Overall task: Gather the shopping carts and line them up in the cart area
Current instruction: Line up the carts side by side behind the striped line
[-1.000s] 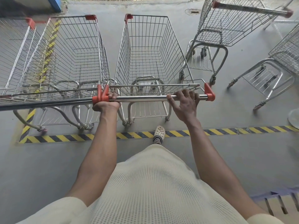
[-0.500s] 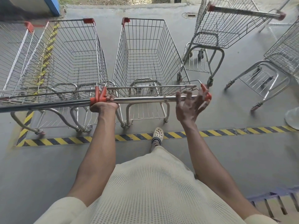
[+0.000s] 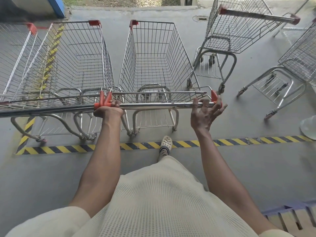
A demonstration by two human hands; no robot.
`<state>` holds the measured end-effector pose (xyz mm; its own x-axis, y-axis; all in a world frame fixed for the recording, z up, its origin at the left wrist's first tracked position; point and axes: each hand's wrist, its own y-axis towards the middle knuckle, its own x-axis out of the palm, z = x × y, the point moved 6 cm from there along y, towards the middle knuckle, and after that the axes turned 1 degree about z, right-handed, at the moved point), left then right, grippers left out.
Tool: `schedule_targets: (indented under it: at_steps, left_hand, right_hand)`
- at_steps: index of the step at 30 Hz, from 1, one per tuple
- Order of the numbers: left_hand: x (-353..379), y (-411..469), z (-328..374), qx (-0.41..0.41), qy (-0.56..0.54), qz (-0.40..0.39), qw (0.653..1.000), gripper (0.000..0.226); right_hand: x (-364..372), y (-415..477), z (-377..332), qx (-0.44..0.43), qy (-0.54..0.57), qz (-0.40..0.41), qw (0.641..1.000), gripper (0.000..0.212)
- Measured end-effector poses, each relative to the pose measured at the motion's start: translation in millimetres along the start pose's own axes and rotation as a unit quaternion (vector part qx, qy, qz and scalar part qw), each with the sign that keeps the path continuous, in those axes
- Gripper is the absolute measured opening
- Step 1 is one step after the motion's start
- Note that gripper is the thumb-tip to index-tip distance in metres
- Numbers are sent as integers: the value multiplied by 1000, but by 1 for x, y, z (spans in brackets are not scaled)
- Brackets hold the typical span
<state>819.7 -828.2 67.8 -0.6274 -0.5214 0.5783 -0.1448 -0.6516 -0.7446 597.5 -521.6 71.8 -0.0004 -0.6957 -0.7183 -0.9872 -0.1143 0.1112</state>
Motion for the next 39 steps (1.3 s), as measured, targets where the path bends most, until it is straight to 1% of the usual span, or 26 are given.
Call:
schedule_targets:
  at_steps: [4,8,12,18,26,30,32,35,36,37,38,39]
  left_hand:
    - [1,-3,0,1,6,-5,1000,59]
    - [0,-3,2,2,10,-2,1000,58]
    - [-1,-4,2,0,17,2,1000,60]
    - [-1,-6,2,3,15,0,1000,62]
    - [1,-10,3,7,21,-9,1000,59]
    - [-1,-11,3,12,39,-23,999,58]
    - [-2,-8,3,18,53,-39,998,61]
    - [-13,-6,3,9,50,-27,998,67]
    - [-19,-7,1,9,75,-13,997,65]
    - [-24,-11,-3,10,123,0,992,55]
    - [-30,-20,-11,17,189,6,982,40]
    - [-40,-31,-21,39,265,40,963,32]
  right_hand:
    - [-1,-3,-2,5,37,1,999,38]
    - [-2,-5,-2,5,46,0,999,37]
    - [-2,-7,0,2,41,5,999,34]
    - [-4,-6,-1,-4,35,-14,999,36]
    - [-5,-5,-4,-2,43,-22,999,33]
    - [-5,-5,-3,0,36,-33,999,36]
    - [-5,-6,-3,6,37,-36,999,33]
    - [-6,-7,-3,10,40,-32,999,31]
    - [-5,-8,-3,10,40,-31,999,31]
    - [-5,-8,-3,10,38,-28,999,31]
    - [-4,-8,-3,12,35,-23,999,32]
    - [-3,-8,-2,16,29,-15,999,32]
